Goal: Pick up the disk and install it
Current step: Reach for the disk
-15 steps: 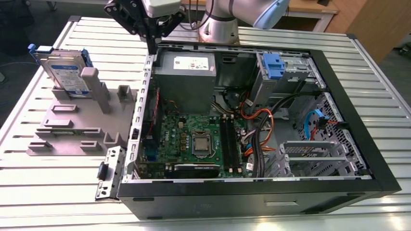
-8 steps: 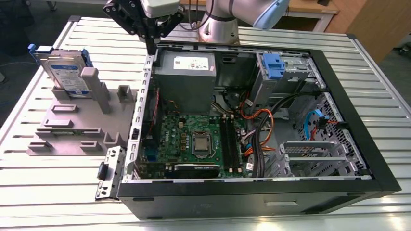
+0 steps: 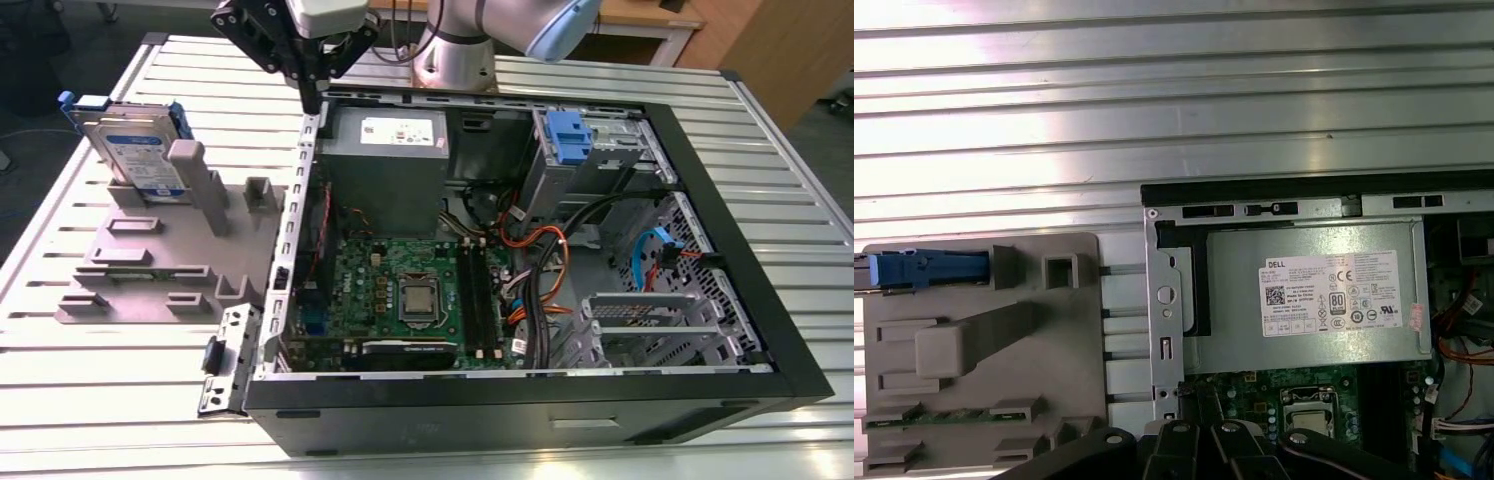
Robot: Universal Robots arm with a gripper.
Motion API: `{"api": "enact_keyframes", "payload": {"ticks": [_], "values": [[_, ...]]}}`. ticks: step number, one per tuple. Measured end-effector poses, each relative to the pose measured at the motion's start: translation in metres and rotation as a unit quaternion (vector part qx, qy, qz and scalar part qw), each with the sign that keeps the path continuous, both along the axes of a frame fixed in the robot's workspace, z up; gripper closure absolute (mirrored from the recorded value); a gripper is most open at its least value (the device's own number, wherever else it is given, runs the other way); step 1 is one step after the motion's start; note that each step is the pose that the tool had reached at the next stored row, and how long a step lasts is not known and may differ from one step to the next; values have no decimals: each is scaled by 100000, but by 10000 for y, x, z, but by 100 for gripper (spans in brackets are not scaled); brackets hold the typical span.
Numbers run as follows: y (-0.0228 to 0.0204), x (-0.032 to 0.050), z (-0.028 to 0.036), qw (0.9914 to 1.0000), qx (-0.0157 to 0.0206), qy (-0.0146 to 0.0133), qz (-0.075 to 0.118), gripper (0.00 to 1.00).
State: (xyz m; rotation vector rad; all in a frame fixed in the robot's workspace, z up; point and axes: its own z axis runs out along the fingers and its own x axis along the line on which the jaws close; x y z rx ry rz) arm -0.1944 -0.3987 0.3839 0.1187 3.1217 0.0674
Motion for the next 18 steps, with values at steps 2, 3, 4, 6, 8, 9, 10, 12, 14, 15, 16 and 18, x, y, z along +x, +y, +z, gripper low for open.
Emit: {"api": "enact_keyframes", "payload": {"ticks": [2, 3, 4, 6, 8, 9, 10, 12, 14, 15, 16, 18], "values": [[0, -4, -1, 100000, -2, 6, 2, 89], [0, -5, -1, 100000, 1, 10, 2, 89], [0, -7, -1, 100000, -4, 17, 4, 89], [0, -10, -2, 100000, -2, 20, 3, 89], [0, -16, -3, 100000, -1, 24, 0, 89], [0, -18, -3, 100000, -3, 26, 3, 89], [0, -19, -3, 100000, -3, 31, 3, 89], [0, -23, -4, 100000, -4, 36, 2, 89], [0, -27, -5, 100000, -4, 42, 4, 89], [0, -30, -5, 100000, 0, 42, 1, 89], [0, -33, -6, 100000, -2, 44, 2, 89], [0, -37, -6, 100000, -4, 51, 5, 89]]}}
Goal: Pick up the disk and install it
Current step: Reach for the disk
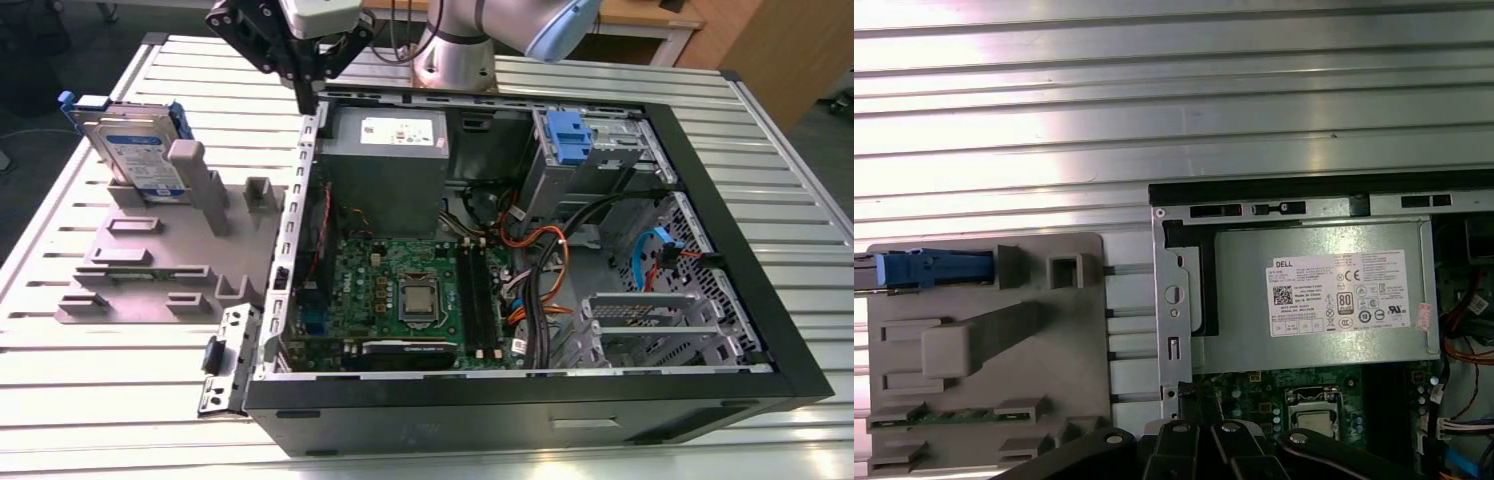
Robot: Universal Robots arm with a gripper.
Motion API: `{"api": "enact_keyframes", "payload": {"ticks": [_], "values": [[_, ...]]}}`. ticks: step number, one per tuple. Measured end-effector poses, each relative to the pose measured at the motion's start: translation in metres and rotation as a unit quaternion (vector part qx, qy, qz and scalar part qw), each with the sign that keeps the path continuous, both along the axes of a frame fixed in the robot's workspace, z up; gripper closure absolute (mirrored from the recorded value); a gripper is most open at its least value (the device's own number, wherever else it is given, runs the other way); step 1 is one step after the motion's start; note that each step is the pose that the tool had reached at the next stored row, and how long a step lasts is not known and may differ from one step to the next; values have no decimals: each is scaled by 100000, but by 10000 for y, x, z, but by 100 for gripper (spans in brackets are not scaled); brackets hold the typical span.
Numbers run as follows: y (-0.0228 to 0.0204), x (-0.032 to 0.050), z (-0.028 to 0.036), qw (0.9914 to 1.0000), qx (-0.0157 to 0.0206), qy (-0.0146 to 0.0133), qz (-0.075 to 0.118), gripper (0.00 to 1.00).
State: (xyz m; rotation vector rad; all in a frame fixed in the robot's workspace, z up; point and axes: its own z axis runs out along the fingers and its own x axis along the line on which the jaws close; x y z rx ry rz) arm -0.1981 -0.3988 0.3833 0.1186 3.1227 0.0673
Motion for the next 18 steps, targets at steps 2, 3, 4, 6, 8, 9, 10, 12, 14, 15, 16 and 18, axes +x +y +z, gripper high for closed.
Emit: {"api": "enact_keyframes", "payload": {"ticks": [2, 3, 4, 6, 8, 9, 10, 12, 14, 15, 16, 18], "values": [[0, -4, -1, 100000, 1, 2, -2, 89], [0, -7, -1, 100000, 1, 3, -3, 89], [0, -10, -2, 100000, 2, 5, -2, 89], [0, -15, -2, 100000, 0, 12, -1, 89], [0, -19, -3, 100000, 0, 21, 1, 89], [0, -21, -3, 100000, 0, 24, -2, 89], [0, -24, -4, 100000, 2, 22, -6, 89], [0, -29, -5, 100000, 3, 29, 0, 89], [0, -32, -5, 100000, 3, 33, 1, 89], [0, -34, -5, 100000, 0, 36, -2, 89], [0, -36, -6, 100000, 2, 35, -4, 89], [0, -40, -6, 100000, 1, 37, 0, 89]]}}
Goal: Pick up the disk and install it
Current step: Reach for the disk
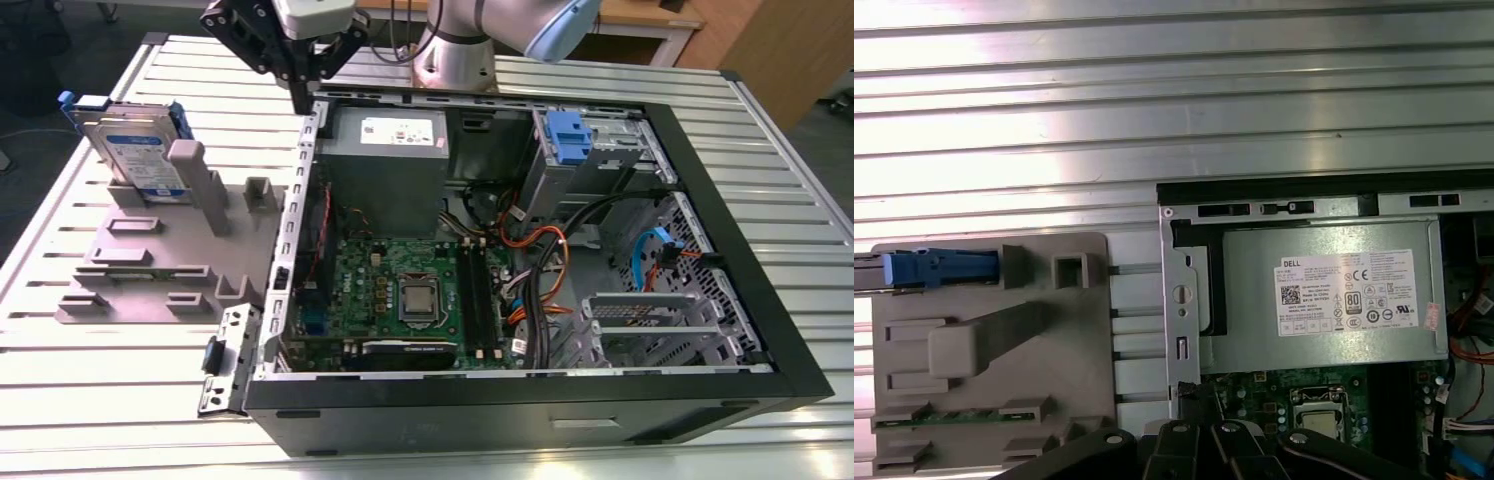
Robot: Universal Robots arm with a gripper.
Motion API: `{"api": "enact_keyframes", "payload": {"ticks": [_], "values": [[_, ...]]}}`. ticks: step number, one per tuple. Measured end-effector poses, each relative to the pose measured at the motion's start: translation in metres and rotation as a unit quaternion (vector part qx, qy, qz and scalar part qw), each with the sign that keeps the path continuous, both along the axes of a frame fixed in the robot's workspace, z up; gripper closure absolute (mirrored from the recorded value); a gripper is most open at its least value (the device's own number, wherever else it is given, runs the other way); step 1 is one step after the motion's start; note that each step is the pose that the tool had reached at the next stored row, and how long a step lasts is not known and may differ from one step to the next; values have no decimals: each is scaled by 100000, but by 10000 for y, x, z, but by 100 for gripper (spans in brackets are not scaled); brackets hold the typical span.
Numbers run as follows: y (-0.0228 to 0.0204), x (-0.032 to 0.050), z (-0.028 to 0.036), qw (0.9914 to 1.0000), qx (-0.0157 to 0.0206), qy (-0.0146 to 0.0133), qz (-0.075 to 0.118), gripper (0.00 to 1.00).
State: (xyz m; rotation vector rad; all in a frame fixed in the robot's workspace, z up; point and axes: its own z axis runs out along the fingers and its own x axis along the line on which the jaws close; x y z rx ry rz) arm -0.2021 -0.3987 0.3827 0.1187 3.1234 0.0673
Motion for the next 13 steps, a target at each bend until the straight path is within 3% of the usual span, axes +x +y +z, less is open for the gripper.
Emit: {"api": "enact_keyframes", "payload": {"ticks": [9, 13], "values": [[0, -34, -1, 100000, -1, 5, -2, 89], [16, -115, -3, 100000, 1, 0, 1, 89]]}}
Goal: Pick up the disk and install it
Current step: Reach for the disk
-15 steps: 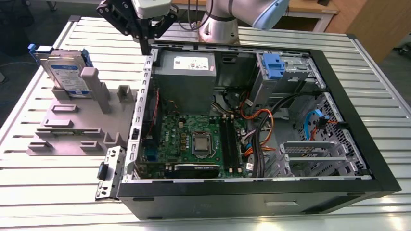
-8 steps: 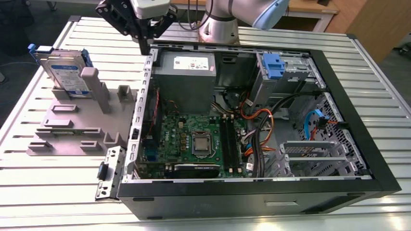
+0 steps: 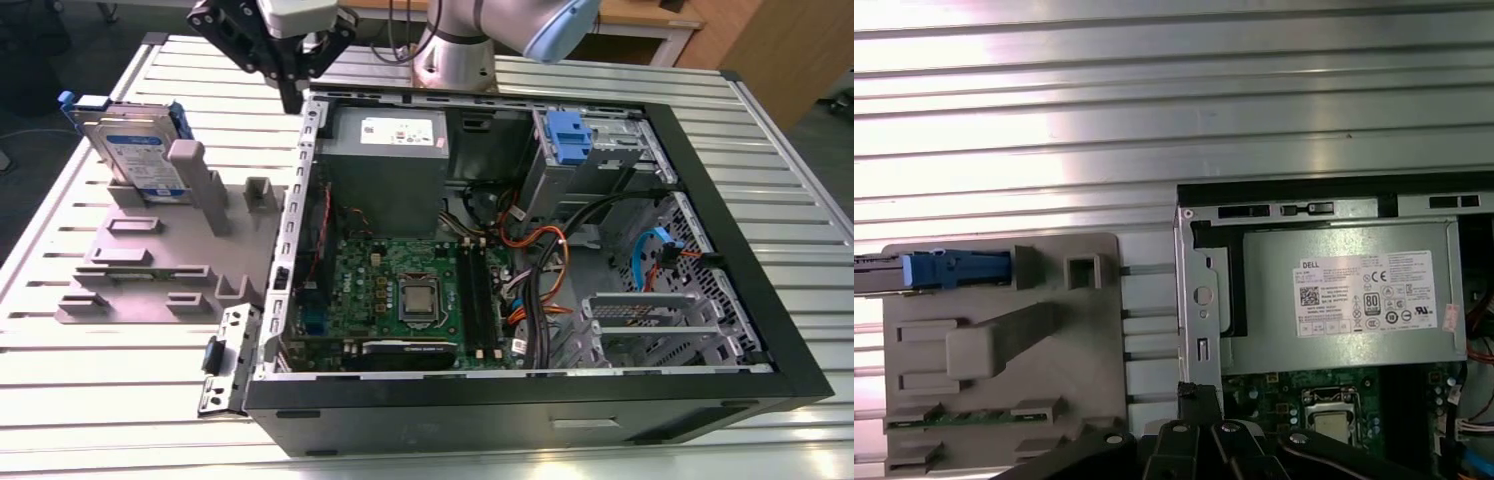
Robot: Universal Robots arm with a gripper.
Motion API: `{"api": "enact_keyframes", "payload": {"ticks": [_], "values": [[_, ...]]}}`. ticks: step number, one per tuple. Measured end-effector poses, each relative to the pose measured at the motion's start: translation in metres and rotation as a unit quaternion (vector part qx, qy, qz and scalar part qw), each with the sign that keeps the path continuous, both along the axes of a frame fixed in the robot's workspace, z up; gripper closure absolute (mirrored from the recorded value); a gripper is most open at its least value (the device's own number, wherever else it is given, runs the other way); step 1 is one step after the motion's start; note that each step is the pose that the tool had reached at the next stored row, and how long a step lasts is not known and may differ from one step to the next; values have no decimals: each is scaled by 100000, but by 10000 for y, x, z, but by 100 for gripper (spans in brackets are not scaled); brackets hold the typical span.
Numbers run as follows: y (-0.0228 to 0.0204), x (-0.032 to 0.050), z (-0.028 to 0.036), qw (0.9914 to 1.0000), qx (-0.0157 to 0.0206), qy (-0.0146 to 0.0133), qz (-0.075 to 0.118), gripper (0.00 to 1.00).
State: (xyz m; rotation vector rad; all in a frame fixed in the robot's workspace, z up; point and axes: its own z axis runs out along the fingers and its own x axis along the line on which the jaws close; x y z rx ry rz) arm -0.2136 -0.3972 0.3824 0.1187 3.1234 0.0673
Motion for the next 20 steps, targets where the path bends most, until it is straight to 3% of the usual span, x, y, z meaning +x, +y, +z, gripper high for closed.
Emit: {"api": "enact_keyframes", "payload": {"ticks": [20], "values": [[10, -86, -3, 100000, -2, 5, -5, 89]]}}
